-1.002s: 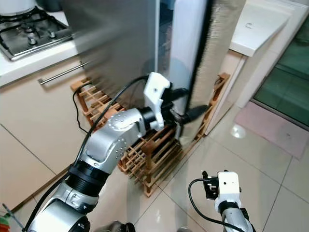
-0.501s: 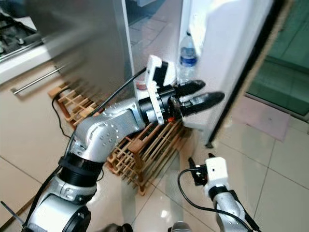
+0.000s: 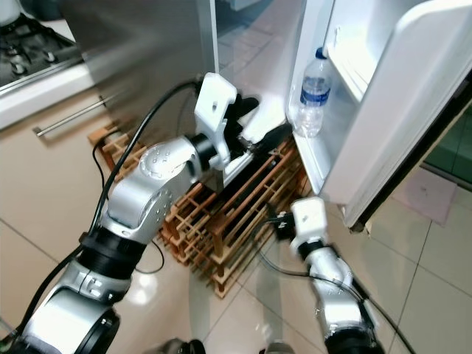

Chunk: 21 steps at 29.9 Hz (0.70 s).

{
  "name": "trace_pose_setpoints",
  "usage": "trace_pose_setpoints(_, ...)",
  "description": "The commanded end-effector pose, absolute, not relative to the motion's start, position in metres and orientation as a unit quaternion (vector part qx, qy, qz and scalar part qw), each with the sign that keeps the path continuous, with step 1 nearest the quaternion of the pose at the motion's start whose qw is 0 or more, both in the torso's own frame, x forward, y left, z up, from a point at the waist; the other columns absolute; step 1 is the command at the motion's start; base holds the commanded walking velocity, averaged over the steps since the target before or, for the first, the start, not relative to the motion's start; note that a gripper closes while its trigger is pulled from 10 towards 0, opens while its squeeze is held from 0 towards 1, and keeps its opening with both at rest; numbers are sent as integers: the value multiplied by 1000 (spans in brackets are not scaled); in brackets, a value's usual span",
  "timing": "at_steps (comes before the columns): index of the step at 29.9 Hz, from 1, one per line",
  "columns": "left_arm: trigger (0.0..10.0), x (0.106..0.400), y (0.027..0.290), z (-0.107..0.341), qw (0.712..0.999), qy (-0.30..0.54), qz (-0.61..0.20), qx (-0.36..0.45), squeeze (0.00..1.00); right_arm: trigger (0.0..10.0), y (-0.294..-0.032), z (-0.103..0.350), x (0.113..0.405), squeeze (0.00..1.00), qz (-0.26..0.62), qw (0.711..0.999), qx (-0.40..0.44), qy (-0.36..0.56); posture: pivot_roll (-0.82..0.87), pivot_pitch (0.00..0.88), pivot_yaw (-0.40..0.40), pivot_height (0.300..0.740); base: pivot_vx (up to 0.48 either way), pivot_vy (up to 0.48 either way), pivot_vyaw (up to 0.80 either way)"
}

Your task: Restocking fridge

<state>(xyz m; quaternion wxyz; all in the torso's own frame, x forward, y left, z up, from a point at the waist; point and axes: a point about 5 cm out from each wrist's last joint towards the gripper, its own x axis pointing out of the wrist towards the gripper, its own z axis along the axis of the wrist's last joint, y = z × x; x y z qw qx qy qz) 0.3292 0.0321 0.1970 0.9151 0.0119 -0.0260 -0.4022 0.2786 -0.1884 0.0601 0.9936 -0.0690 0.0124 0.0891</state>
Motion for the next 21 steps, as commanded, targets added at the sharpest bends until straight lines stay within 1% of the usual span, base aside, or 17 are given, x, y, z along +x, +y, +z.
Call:
trace_pose_setpoints(1,10000,330,35,194,921,-25,-389,16,0,10000,-190,61,281,212,83,994,-71,9,-153,44,46,740,0,0,0)
trace_pose_setpoints(4,10000,331,48,177,933,-24,-358,34,0,10000,-195,65,285,216,70,994,-83,0,-149,41,45,740,0,0,0)
trace_pose_setpoints(5,10000,331,48,177,933,-24,-358,34,0,10000,-195,65,285,216,70,994,-83,0,-149,41,45,740,0,0,0)
trace_pose_setpoints(6,10000,333,66,157,948,-18,-308,78,0,10000,-197,68,288,216,58,994,-92,-8,-148,39,45,740,0,0,0)
trace_pose_setpoints(7,10000,334,72,151,952,-16,-293,88,0,10000,-198,68,289,216,54,994,-94,-11,-148,39,45,740,0,0,0)
trace_pose_setpoints(9,10000,334,87,133,958,2,-254,134,0,10000,-200,69,290,216,44,994,-98,-12,-148,39,43,740,0,0,0)
trace_pose_setpoints(10,10000,334,100,120,964,22,-222,147,0,10000,-203,69,290,212,34,994,-101,-11,-145,39,43,740,0,0,0)
trace_pose_setpoints(13,10000,333,115,108,972,43,-174,153,0,10000,-209,69,290,216,21,994,-108,-9,-144,41,44,740,0,0,0)
trace_pose_setpoints(16,10000,329,127,95,979,69,-135,134,0,10000,-221,71,291,208,-2,993,-116,-8,-143,45,42,740,0,0,0)
trace_pose_setpoints(20,10000,322,128,84,979,77,-131,133,0,10000,-239,72,290,212,-34,990,-137,-5,-139,50,39,740,0,0,0)
trace_pose_setpoints(21,10000,320,127,82,980,76,-132,129,0,10000,-252,71,288,212,-59,986,-155,1,-137,52,37,740,0,0,0)
